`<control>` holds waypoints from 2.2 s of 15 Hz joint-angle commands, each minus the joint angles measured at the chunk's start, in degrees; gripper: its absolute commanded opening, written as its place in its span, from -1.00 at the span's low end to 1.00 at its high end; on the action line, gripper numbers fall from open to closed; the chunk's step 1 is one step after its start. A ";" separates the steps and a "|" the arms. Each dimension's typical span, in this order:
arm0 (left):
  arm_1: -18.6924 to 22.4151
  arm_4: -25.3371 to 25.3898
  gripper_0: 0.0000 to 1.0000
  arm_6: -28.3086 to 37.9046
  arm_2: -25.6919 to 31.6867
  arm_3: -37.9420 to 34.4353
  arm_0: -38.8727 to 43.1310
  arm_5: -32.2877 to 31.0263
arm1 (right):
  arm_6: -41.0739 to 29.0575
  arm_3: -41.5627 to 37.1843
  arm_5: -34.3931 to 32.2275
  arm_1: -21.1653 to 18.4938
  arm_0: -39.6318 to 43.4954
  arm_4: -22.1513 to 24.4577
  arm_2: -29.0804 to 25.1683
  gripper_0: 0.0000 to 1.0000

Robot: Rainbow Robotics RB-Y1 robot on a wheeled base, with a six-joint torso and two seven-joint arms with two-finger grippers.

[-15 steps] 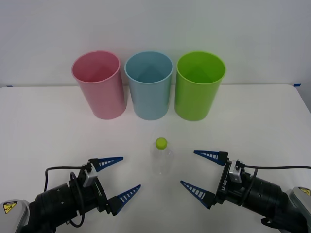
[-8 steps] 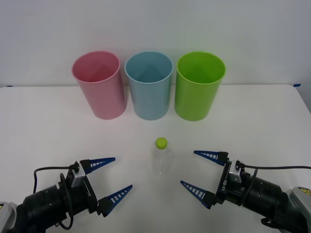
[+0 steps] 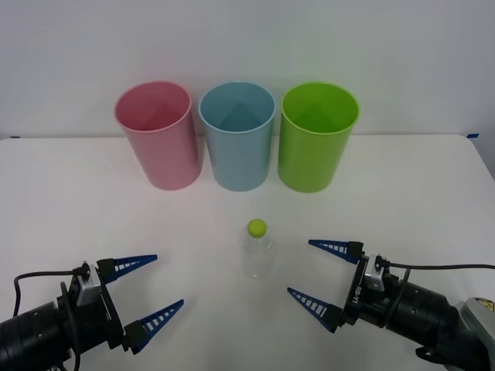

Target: Put cans in the blue bin and PET bottles in the pink bin and trash in the green bin.

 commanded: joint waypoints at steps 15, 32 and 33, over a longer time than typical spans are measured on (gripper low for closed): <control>2.81 -2.64 1.00 11.69 16.24 -23.97 21.15 -4.33 | 0.00 -0.01 0.00 0.00 0.00 0.00 0.00 1.00; 3.34 1.76 1.00 14.32 23.89 -29.59 31.69 -7.40 | 0.00 -0.01 0.00 0.00 0.00 0.00 0.00 1.00; 3.34 1.76 1.00 14.41 23.71 -29.68 31.69 -7.40 | 0.00 -0.01 0.00 0.00 0.00 0.00 0.00 1.00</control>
